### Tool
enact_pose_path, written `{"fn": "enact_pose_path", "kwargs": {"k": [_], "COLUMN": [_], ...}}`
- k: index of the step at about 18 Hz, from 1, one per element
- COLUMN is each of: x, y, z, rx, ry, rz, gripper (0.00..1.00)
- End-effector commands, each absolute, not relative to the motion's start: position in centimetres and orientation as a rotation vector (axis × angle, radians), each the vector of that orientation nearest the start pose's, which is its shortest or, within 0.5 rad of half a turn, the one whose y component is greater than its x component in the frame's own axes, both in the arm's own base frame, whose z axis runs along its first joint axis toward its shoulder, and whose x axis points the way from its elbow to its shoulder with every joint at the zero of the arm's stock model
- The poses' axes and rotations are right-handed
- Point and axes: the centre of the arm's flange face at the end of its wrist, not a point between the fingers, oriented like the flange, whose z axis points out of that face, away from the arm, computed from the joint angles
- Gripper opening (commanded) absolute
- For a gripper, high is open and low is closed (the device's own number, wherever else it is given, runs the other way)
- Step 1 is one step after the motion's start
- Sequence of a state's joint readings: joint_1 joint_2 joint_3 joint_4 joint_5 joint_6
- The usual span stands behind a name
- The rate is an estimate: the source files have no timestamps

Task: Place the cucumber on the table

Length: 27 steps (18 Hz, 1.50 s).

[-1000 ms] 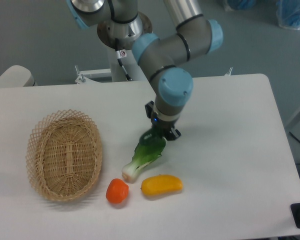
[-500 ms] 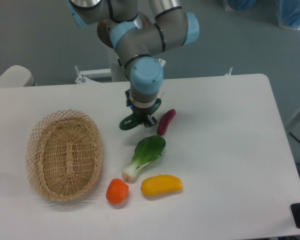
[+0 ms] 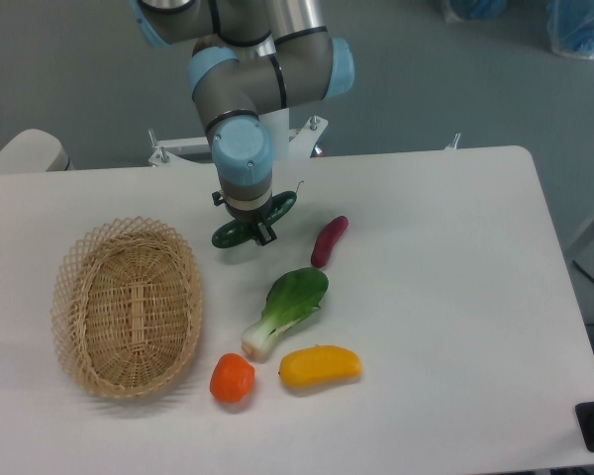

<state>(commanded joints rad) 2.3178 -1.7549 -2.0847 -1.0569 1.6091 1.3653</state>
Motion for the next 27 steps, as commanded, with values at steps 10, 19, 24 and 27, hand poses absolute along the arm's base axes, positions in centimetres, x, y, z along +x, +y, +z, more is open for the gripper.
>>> {"fn": "enact_pose_path", "kwargs": {"k": [10, 19, 24, 27], "x": [-26.8, -36.5, -43.1, -46.5], "y": [44.3, 46.6, 49.2, 49.8], "z": [25.5, 27.8, 28.0, 27.5], "rx": [-3.077, -3.048, -3.047, -3.050], "ry": [0.918, 0.859, 0.805, 0.768], "rz": [-0.083, 0.023, 0.080, 0.099], "gripper": [1.00, 1.00, 1.00, 1.00]}}
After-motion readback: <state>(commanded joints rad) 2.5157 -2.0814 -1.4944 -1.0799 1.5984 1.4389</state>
